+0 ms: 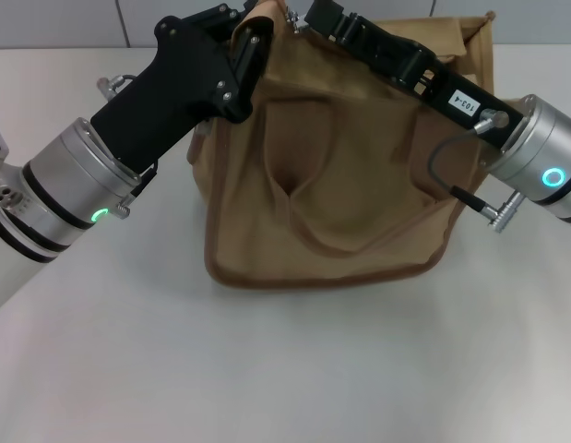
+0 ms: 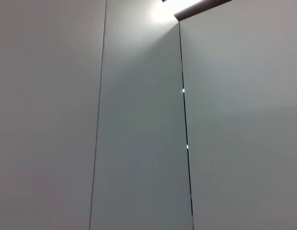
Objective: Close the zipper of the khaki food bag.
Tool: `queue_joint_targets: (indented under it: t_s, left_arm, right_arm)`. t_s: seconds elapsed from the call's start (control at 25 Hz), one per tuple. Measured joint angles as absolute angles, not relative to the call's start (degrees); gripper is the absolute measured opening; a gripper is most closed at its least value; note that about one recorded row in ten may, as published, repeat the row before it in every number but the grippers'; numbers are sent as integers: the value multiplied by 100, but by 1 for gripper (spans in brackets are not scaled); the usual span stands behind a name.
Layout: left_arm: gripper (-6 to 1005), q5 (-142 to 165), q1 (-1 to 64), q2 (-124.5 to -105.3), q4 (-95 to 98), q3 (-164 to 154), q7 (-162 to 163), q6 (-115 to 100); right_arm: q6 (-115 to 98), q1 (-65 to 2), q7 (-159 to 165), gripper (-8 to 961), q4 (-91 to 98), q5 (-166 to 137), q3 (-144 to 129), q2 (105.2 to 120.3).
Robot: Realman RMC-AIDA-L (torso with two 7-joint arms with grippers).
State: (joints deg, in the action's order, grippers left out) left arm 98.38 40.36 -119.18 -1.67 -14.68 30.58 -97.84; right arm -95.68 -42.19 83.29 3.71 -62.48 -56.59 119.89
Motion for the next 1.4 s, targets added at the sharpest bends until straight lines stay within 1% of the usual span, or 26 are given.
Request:
queue_joint_targets:
  t_s: [0.88,1.4]
  left_arm:
    - [80,9835,4052,-11918,-167,-1387,3058,-9749]
    - [82,9833,4062,-11918,-167,-1389,3058,-9693]
  right_arm:
    - [-9546,-4292,8207,441,379,-6250,-5660,11989]
    - [-9448,-4345,8234,311,350,-6250,-5664,11989]
